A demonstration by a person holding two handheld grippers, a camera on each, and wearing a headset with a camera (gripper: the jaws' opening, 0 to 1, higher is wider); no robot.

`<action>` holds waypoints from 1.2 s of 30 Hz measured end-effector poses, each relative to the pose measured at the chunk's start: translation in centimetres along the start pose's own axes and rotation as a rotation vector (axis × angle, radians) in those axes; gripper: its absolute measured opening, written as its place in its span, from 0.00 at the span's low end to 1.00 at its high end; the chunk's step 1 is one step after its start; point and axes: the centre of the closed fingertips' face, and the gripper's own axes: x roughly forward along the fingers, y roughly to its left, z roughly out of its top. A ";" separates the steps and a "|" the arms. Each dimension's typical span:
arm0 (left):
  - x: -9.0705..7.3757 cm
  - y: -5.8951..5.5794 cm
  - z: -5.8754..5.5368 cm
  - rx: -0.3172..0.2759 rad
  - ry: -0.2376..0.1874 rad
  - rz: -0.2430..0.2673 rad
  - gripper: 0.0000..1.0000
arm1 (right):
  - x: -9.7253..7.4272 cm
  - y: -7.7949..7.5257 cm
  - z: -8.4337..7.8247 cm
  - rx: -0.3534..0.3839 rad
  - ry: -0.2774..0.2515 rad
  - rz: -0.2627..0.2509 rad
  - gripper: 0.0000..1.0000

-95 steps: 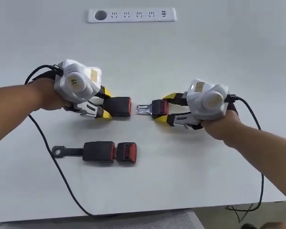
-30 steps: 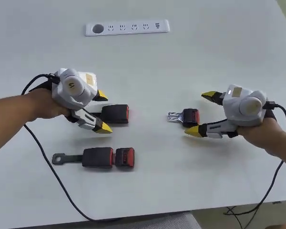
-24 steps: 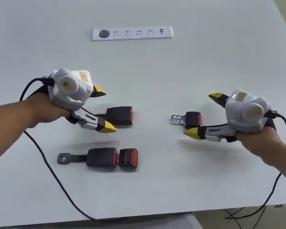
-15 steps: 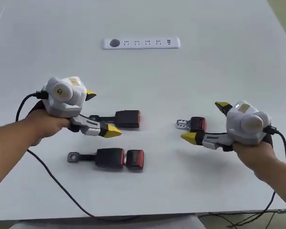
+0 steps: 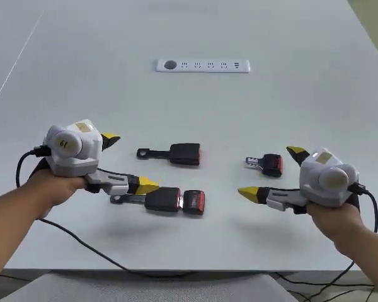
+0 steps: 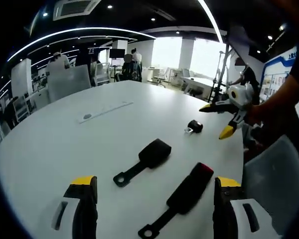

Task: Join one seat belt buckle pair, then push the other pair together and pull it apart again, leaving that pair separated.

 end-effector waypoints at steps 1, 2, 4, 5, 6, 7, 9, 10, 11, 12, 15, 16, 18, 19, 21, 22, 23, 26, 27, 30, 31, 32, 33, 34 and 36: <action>-0.5 -0.2 -0.4 0.009 0.006 -0.003 1.00 | -0.3 0.4 -0.2 0.002 0.000 0.001 1.00; -0.9 -0.3 -0.8 0.016 0.009 -0.001 1.00 | -0.5 0.7 -0.3 0.002 0.002 0.000 1.00; -1.6 -0.4 -1.3 0.025 0.012 0.000 1.00 | -0.9 1.2 -0.5 -0.003 0.003 -0.001 1.00; -2.0 -0.5 -1.5 0.024 0.010 0.000 1.00 | -1.0 1.3 -0.6 -0.003 0.003 0.000 1.00; -2.5 -0.6 -1.8 0.016 0.000 0.001 1.00 | -1.3 1.6 -0.8 -0.005 0.004 0.001 1.00; -3.0 -0.6 -2.1 0.010 -0.005 0.005 1.00 | -1.5 1.9 -0.9 -0.011 0.005 0.001 1.00; -3.7 -0.8 -2.5 0.012 -0.009 0.007 1.00 | -1.9 2.2 -1.1 -0.015 0.003 0.000 1.00; -4.2 -0.9 -2.9 0.015 -0.006 0.004 1.00 | -2.1 2.6 -1.1 -0.013 0.002 -0.002 1.00; -4.5 -0.9 -3.2 0.019 0.000 0.005 1.00 | -2.3 2.8 -1.2 -0.011 0.003 -0.003 1.00; -5.0 -0.9 -3.5 0.024 0.003 0.006 1.00 | -2.5 2.8 -1.3 -0.012 0.002 -0.005 1.00; -6.1 -0.8 -4.1 0.020 0.001 0.014 1.00 | -2.9 2.9 -1.5 -0.008 0.000 -0.011 1.00; -6.5 -0.8 -4.3 0.026 -0.001 0.017 1.00 | -3.0 3.0 -1.6 -0.012 0.001 -0.013 1.00; -7.0 -0.8 -4.6 0.034 0.003 0.022 1.00 | -3.2 3.2 -1.7 -0.022 0.004 -0.016 1.00; -7.4 -0.9 -4.8 0.029 -0.001 0.020 1.00 | -3.3 3.3 -1.6 -0.017 -0.002 -0.014 1.00; -7.8 -0.9 -5.0 0.028 -0.004 0.026 1.00 | -3.6 3.6 -1.3 -0.015 -0.008 -0.018 1.00; -8.0 -0.8 -5.1 0.026 -0.006 0.030 1.00 | -3.7 3.6 -1.3 -0.015 -0.008 -0.021 1.00; -8.1 -0.8 -5.1 0.018 -0.011 0.032 1.00 | -3.8 3.6 -1.2 -0.011 -0.011 -0.023 1.00; -8.5 -1.0 -5.2 0.012 -0.019 0.037 1.00 | -4.3 3.8 -1.1 -0.006 -0.022 -0.030 1.00; -8.5 -1.0 -5.2 0.013 -0.020 0.038 1.00 | -4.5 3.8 -1.2 -0.001 -0.022 -0.032 1.00; -8.5 -1.1 -5.2 0.007 -0.025 0.043 1.00 | -4.9 4.1 -1.5 0.008 -0.024 -0.039 1.00; -8.5 -1.1 -5.2 0.003 -0.028 0.045 1.00 | -5.0 4.2 -1.7 0.013 -0.023 -0.042 1.00; -8.5 -1.2 -5.2 -0.001 -0.031 0.048 1.00 | -5.1 4.2 -1.8 0.016 -0.021 -0.043 1.00; -8.5 -1.3 -5.1 -0.003 -0.033 0.048 1.00 | -5.2 4.3 -1.9 0.018 -0.019 -0.045 1.00; -8.5 -1.3 -5.1 -0.004 -0.036 0.050 1.00 | -5.3 4.5 -2.0 0.020 -0.019 -0.047 1.00; -8.5 -1.5 -5.1 -0.006 -0.038 0.051 1.00 | -5.5 4.8 -2.1 0.023 -0.018 -0.049 1.00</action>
